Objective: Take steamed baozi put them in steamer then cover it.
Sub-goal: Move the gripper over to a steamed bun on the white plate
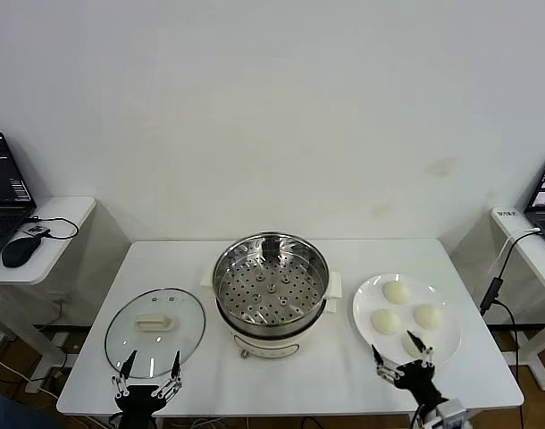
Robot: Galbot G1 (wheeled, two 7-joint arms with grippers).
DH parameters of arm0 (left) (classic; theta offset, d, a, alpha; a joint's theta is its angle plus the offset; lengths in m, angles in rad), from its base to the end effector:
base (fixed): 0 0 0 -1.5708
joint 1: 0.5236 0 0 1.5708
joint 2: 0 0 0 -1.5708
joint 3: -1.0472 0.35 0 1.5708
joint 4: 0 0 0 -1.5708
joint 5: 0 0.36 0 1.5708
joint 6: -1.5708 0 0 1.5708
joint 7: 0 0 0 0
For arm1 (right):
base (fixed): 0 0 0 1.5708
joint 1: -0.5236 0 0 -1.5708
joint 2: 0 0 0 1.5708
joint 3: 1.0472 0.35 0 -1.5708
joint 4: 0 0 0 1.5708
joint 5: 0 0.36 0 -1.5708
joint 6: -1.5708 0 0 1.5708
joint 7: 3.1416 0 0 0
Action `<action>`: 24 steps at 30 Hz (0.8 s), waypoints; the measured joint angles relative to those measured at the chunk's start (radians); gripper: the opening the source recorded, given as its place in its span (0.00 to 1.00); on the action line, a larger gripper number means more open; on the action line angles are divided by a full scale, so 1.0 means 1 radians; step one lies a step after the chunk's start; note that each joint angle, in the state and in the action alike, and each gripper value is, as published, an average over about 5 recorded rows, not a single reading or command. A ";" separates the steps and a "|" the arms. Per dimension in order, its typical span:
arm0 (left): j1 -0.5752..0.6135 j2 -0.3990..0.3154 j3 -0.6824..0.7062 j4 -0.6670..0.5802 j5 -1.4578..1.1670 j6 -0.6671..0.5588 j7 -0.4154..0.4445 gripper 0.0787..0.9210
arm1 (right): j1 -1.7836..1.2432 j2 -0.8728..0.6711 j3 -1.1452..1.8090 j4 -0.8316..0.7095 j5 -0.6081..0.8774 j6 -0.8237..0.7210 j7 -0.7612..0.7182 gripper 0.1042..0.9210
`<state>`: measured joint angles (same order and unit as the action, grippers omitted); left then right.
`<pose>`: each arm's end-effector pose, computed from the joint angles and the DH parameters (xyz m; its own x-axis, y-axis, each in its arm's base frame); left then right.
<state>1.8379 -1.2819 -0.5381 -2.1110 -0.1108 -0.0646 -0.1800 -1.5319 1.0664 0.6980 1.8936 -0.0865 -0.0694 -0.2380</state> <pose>0.1057 0.0513 -0.3297 -0.9838 -0.0342 0.1758 -0.0096 0.9903 0.1389 0.2147 -0.1658 -0.3140 -0.9383 -0.1621 0.3054 -0.3063 0.7995 -0.5167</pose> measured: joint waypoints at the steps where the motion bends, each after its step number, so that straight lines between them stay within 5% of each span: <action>1: -0.001 0.001 -0.001 0.000 0.003 0.001 0.001 0.88 | 0.010 -0.014 0.000 -0.005 -0.009 -0.006 -0.008 0.88; 15: -0.010 -0.008 -0.018 0.000 0.064 0.007 0.013 0.88 | 0.410 -0.394 -0.182 -0.192 -0.192 -0.039 -0.324 0.88; 24: -0.011 -0.014 -0.028 0.006 0.082 -0.003 0.013 0.88 | 0.800 -0.502 -0.541 -0.366 -0.222 0.028 -0.572 0.88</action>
<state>1.8264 -1.2963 -0.5665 -2.1045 -0.0287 -0.0678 -0.1671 -0.7320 0.5648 0.1572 1.5278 -0.3083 -0.0409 -0.8099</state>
